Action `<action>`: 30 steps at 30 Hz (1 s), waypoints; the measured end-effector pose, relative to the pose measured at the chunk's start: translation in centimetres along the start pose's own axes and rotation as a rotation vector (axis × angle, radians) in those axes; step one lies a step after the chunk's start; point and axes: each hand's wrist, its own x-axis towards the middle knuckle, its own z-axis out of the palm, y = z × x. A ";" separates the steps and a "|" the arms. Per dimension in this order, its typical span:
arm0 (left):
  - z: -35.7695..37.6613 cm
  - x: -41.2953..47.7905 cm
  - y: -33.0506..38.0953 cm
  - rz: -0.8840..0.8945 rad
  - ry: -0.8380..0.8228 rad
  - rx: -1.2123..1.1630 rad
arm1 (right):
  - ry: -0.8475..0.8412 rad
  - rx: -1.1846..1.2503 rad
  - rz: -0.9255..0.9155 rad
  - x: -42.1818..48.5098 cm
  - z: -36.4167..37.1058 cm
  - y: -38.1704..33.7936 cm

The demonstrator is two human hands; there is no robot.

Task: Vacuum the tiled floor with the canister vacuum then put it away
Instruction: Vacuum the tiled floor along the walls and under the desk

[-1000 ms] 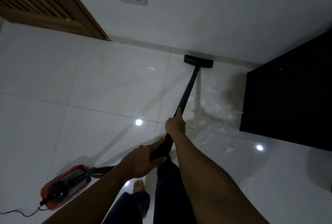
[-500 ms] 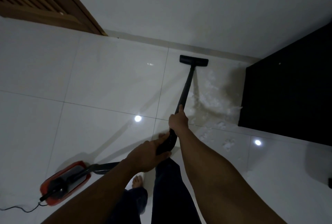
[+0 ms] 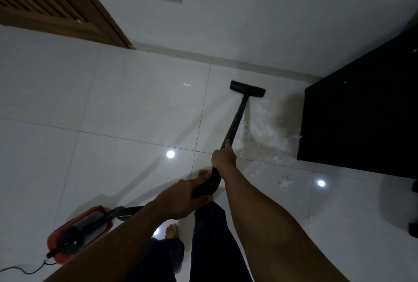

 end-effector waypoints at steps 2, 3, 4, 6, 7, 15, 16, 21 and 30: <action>0.0 0.0 0.7 0.013 0.017 0.002 | 0.012 -0.018 -0.005 0.2 0.0 -0.1; 0.0 0.0 1.0 0.011 0.027 0.010 | 0.020 -0.021 -0.009 0.2 -0.1 -0.2; -0.1 0.0 1.1 0.008 0.035 0.018 | 0.027 -0.023 -0.012 0.2 -0.1 -0.4; 0.1 -0.1 0.9 0.000 0.040 0.025 | 0.041 -0.042 -0.022 0.0 0.0 -0.6; 0.2 -0.2 0.7 -0.003 0.038 0.030 | 0.048 -0.053 -0.031 -0.1 0.2 -0.6; 3.7 -5.0 -2.8 0.059 0.102 0.055 | 0.115 0.013 -0.151 -4.8 2.8 1.6; 4.1 -5.7 -3.0 0.077 0.113 0.053 | 0.126 0.024 -0.163 -5.4 3.1 1.9; 7.3 -11.9 -5.5 0.118 0.158 0.109 | 0.156 0.051 -0.237 -10.7 6.1 5.8; 15.9 -24.4 -10.4 0.120 0.145 0.093 | 0.106 0.084 -0.244 -20.0 13.2 16.8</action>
